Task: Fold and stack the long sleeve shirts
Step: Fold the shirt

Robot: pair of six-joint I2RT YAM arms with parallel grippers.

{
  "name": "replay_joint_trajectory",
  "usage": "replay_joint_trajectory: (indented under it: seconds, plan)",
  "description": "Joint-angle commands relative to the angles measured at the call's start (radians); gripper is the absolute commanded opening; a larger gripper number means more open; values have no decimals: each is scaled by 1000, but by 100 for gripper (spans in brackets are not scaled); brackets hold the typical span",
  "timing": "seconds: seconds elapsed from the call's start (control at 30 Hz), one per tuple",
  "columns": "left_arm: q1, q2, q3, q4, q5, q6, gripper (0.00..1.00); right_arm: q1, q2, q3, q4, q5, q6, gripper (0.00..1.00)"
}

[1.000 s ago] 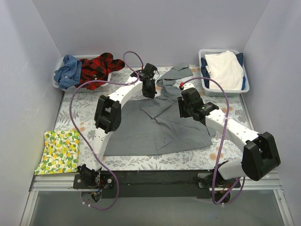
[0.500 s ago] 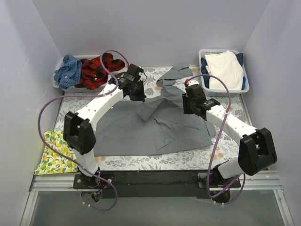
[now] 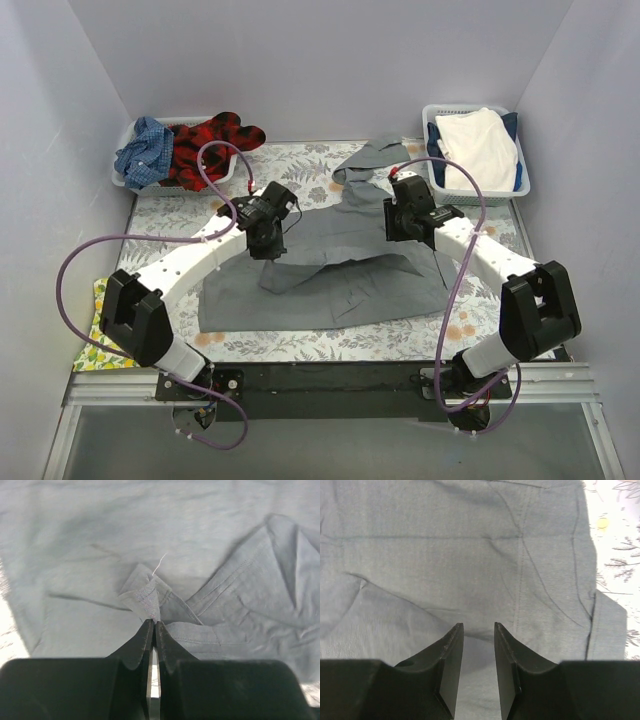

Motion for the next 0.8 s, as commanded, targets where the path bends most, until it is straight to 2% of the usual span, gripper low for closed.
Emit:
replay_joint_trajectory:
  seconds: [0.0,0.2,0.33,0.5,0.77]
  plan:
    - [-34,-125,-42,-67,-236,-111,0,-6,43,40,42,-105,13,39]
    - [-37,-175,-27,-148,-386,-214,0,-6,135,31,34,-323,-22,39]
    - [-37,-208,-47,-156,-425,-303,0,-6,168,5,22,-388,-40,38]
    - [-37,-225,-130,-109,-388,-340,1,-6,177,-15,-9,-389,-63,38]
    - [-39,-208,-190,-76,-384,-377,15,-6,159,-12,-44,-300,-46,37]
